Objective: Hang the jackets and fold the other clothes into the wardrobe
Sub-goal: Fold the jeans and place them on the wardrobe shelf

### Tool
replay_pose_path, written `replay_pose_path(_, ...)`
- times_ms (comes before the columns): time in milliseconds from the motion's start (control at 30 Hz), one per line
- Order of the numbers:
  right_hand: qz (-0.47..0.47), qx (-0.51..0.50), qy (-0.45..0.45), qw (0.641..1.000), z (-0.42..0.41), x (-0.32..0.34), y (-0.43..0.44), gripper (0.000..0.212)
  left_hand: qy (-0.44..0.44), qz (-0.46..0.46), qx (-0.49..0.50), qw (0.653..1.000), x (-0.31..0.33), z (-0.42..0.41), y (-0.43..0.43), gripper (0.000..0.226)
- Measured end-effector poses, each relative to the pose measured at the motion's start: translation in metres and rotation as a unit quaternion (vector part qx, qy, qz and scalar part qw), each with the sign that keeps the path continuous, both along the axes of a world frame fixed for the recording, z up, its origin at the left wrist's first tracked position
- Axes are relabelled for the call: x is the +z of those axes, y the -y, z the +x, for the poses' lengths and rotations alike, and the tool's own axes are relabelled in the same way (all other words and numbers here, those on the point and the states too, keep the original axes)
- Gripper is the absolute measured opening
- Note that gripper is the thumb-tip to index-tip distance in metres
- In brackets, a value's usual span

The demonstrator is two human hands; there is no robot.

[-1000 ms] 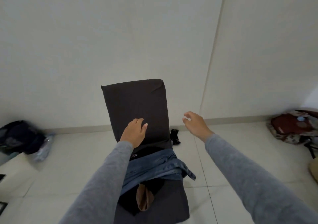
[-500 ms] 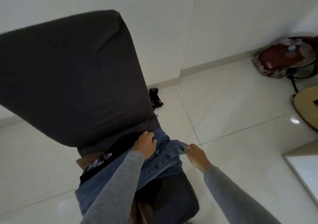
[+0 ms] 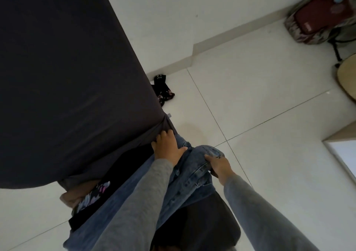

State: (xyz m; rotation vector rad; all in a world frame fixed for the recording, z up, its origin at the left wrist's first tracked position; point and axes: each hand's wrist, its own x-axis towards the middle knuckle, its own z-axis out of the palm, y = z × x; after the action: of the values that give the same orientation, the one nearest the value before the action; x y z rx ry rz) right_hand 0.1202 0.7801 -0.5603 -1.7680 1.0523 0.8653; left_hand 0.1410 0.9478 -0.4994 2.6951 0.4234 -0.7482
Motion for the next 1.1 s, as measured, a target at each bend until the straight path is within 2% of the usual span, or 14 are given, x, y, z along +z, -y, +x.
replay_pose_path(67,-0.006,-0.034,0.016,0.999,0.006,-0.006,0.0,0.049,-0.014,-0.019,0.011,1.0,-0.006,0.008,-0.001,0.059)
replay_pose_path(167,0.005,-0.091,0.063,0.994,0.018,0.005,0.0,0.026,-0.004,-0.003,-0.027,1.0,-0.005,0.007,0.0,0.051)
replay_pose_path(233,0.038,-0.126,0.075,0.989,0.022,0.022,0.0,0.012,0.014,0.005,-0.05,0.999,0.001,-0.002,0.001,0.04)
replay_pose_path(300,0.097,-0.173,0.086,0.976,0.025,0.043,-0.001,0.004,0.04,-0.03,-0.052,0.997,0.011,-0.01,0.0,0.032)
replay_pose_path(333,0.139,-0.208,0.094,0.964,0.025,0.055,-0.002,0.003,0.049,-0.063,-0.043,0.996,0.018,-0.012,-0.001,0.029)
replay_pose_path(400,0.205,-0.256,0.109,0.938,0.024,0.073,-0.003,0.022,0.055,-0.139,-0.007,0.989,0.035,-0.014,-0.001,0.025)
replay_pose_path(467,0.256,-0.261,0.124,0.922,0.022,0.096,-0.004,0.033,0.048,-0.194,0.057,0.978,0.06,-0.018,0.0,0.028)
replay_pose_path(533,0.284,-0.249,0.139,0.915,0.019,0.125,-0.007,0.033,0.046,-0.226,0.13,0.964,0.09,-0.024,-0.001,0.032)
replay_pose_path(700,0.253,-0.127,0.187,0.941,0.004,0.199,-0.024,0.036,0.004,-0.315,0.264,0.911,0.168,-0.058,-0.012,0.03)
replay_pose_path(800,0.256,-0.021,0.216,0.942,-0.019,0.258,-0.039,0.032,0.019,-0.378,0.294,0.878,0.222,-0.098,-0.024,0.015)
replay_pose_path(900,0.306,0.082,0.26,0.912,-0.051,0.319,-0.057,0.029,0.077,-0.406,0.337,0.846,0.269,-0.148,-0.039,0.02)
replay_pose_path(1033,0.353,0.204,0.333,0.85,-0.083,0.403,-0.089,0.023,0.22,-0.307,0.398,0.836,0.329,-0.212,-0.069,0.017)
replay_pose_path(1100,0.333,0.256,0.382,0.823,-0.096,0.448,-0.112,0.032,0.278,-0.296,0.41,0.817,0.36,-0.245,-0.083,0.018)
